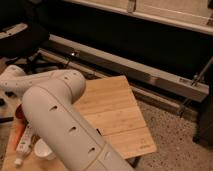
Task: Drag the ceramic bowl in a circle
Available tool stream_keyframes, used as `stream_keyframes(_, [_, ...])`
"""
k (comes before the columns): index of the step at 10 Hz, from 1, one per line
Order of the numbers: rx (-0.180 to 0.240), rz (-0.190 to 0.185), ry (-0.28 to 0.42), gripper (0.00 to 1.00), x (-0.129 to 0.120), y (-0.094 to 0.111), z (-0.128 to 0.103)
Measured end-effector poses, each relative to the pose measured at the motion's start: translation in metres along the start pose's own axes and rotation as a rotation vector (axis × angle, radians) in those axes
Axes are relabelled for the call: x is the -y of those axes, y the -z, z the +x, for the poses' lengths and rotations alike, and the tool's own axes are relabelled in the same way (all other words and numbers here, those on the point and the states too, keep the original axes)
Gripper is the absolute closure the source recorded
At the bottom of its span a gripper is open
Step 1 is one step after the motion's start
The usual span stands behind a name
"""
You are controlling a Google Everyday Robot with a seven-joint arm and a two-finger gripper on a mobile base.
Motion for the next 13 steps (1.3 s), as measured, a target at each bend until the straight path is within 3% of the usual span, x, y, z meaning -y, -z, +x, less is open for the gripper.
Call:
stream_keyframes(2, [0.089,-0.013,0.030,1.00,0.007,-0.008,-0.054])
stream_keyframes(3, [0.113,-0.015,0.021,1.00,0.019,-0.014,-0.070])
stream_keyframes(5, [0.119,-0.017,-0.049,1.00,0.053,-0.033,-0.080])
stream_keyframes(9, [0.036,-0.001,-0.307,1.00,0.156,-0.070,-0.039])
stream_keyframes(11, [-0.003,0.032,-0.443,1.00,0.208,-0.072,-0.010])
stream_keyframes(13, [-0.032,0.059,-0.499,1.00,0.233,-0.068,0.009])
